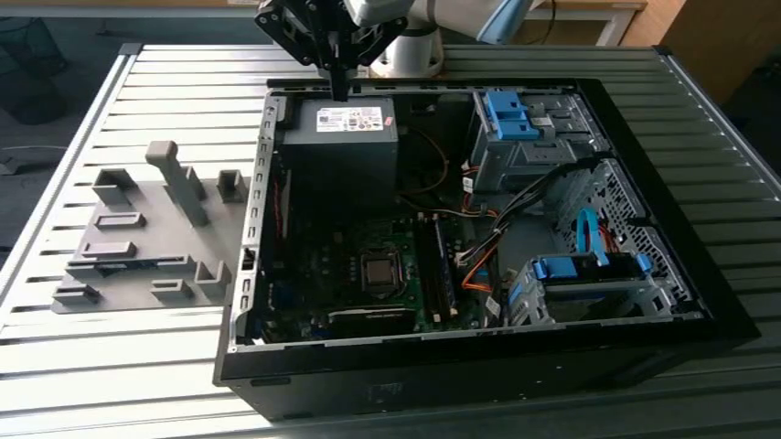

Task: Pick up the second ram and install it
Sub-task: 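Reach for the second ram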

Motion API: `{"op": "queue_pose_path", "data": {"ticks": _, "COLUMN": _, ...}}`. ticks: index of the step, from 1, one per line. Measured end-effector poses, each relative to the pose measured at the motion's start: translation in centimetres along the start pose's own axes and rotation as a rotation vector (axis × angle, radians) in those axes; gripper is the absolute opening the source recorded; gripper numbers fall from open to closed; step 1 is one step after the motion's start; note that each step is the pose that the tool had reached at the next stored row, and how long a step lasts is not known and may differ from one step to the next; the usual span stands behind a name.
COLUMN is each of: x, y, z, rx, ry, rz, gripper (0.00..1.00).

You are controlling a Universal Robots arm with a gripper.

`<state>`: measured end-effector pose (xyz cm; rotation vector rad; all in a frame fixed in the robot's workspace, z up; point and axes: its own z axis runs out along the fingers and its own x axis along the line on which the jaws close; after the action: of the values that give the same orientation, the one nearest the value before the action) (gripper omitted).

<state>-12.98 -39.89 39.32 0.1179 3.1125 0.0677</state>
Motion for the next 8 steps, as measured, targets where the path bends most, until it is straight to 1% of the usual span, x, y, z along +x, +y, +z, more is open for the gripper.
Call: {"op": "queue_pose_path", "data": {"ticks": 8, "x": 0.2, "y": -0.01, "z": 0.0, "rx": 0.0, "ry": 0.0, "rz": 0.0, "gripper": 0.11}}
